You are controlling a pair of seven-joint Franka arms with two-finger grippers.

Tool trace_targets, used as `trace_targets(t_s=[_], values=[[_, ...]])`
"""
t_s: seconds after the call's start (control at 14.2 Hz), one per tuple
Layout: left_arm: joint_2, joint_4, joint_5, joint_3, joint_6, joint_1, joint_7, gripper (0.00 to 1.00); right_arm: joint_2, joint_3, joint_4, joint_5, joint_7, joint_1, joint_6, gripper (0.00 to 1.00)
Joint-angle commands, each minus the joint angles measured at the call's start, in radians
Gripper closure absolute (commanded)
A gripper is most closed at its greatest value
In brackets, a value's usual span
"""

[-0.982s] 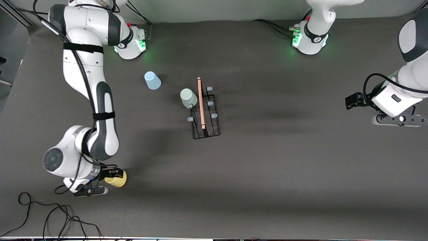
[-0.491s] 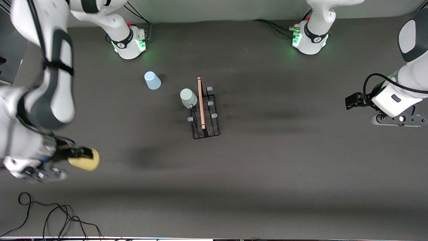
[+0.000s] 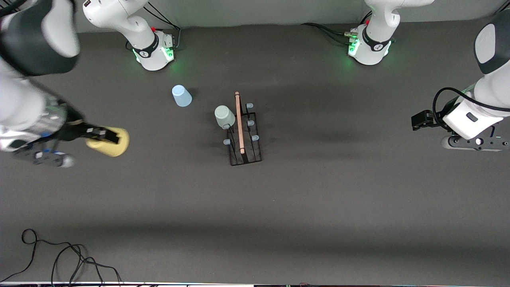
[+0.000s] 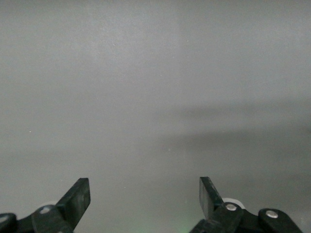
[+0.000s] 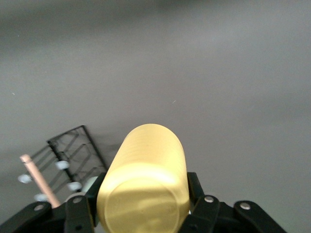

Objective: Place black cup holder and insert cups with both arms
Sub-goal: 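Lift the yellow cup and carry it to the holder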

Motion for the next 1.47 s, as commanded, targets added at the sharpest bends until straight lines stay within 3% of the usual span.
trace_targets(t_s=[0.0,0.21,0.35,0.84,1.4], values=[[-0.017,-0.012,0.011,-0.001,0.009,-0.002,-0.006,0.0,0.011,0.001,-0.016,-0.004,0.371,0.151,0.034,0.95],[-0.017,-0.012,0.011,-0.001,0.009,0.0,-0.006,0.0,0.062,0.003,-0.031,0.023,0.703,0.31,0.152,0.95],[-0.017,-0.012,0.011,-0.001,0.009,0.0,-0.006,0.0,0.088,0.003,-0.077,0.023,0.821,0.384,0.25,0.95],[-0.017,-0.012,0.011,-0.001,0.009,0.0,-0.006,0.0,0.059,0.003,-0.385,0.022,0.818,0.441,0.597,0.95],[-0.017,-0.012,0.011,-0.001,0.009,0.0,-0.006,0.0,0.106,0.006,-0.482,0.037,0.815,0.455,0.784,0.95]])
